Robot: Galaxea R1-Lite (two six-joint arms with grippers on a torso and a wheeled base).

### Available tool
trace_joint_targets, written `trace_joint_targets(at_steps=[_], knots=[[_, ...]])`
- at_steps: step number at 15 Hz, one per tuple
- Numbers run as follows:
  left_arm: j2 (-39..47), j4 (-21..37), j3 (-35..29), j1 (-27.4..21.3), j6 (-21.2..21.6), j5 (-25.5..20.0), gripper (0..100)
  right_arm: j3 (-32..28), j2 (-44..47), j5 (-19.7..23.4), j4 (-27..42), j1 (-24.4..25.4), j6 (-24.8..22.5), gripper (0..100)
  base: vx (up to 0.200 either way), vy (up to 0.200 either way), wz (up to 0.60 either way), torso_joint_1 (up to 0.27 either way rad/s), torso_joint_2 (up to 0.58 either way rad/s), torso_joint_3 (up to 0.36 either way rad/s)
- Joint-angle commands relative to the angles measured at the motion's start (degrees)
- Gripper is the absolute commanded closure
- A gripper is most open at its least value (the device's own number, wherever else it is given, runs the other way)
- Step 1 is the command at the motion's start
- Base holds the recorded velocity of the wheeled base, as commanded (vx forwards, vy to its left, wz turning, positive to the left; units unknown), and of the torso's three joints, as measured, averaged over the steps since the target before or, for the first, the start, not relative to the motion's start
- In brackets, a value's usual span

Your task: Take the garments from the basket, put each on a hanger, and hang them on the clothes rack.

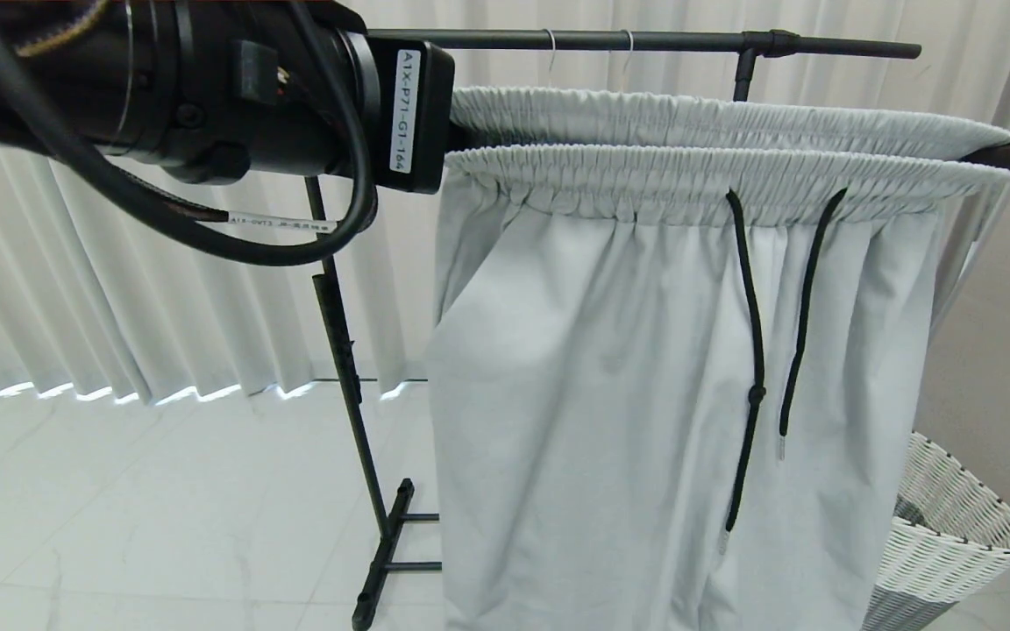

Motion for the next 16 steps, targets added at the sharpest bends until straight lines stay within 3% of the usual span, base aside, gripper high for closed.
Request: trace_joint_targets(at_steps=[1,3,7,9,12,15,16], knots=[[0.0,0.0,0.3,-1.1,-0.1,0.1,100,-2.3,-0.5,0.2,2.6,-0.1,0.0,100,0.000,0.000,0.00,0.000,0.00,0.000],[0.4,-1.5,0.4,-2.0,-0.2,0.1,100,-3.7,-2.5,1.9,8.4,-0.1,0.0,100,0.000,0.000,0.00,0.000,0.00,0.000],[3.8,-13.1,3.1,-2.7,-0.5,-0.2,100,-3.6,-7.7,12.9,22.2,1.4,0.0,100,0.000,0.000,0.00,0.000,0.00,0.000],[5.9,-15.0,2.8,-2.7,-0.6,-1.0,100,-3.5,-8.4,16.1,25.3,4.6,0.1,100,0.000,0.000,0.00,0.000,0.00,0.000],[8.3,-17.3,1.9,-2.8,-1.8,-4.0,100,-3.6,-9.0,17.2,27.3,13.7,1.7,100,0.000,0.000,0.00,0.000,0.00,0.000],[7.9,-17.3,2.1,-2.8,-2.3,-4.8,100,-3.6,-9.1,16.6,27.2,16.4,3.9,100,0.000,0.000,0.00,0.000,0.00,0.000],[7.4,-17.0,2.3,-2.8,-4.8,-4.8,100,-3.5,-9.1,16.2,27.3,16.1,3.9,100,0.000,0.000,0.00,0.000,0.00,0.000]])
